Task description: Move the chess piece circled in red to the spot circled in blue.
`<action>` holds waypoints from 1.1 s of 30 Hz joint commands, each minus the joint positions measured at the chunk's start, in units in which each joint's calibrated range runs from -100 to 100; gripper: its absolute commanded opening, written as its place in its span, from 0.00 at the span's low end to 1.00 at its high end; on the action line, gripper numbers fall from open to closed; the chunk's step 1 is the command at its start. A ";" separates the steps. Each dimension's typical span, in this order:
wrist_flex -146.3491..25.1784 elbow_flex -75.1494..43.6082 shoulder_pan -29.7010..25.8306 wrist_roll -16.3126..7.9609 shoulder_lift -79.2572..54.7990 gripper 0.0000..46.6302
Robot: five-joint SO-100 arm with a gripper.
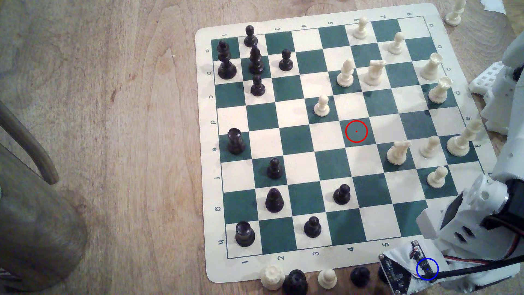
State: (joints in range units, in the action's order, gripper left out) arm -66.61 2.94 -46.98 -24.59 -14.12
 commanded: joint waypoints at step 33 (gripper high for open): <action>-4.56 32.33 24.96 5.91 54.02 0.43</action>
State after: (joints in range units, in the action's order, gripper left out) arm -75.06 26.43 -31.71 -20.63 24.76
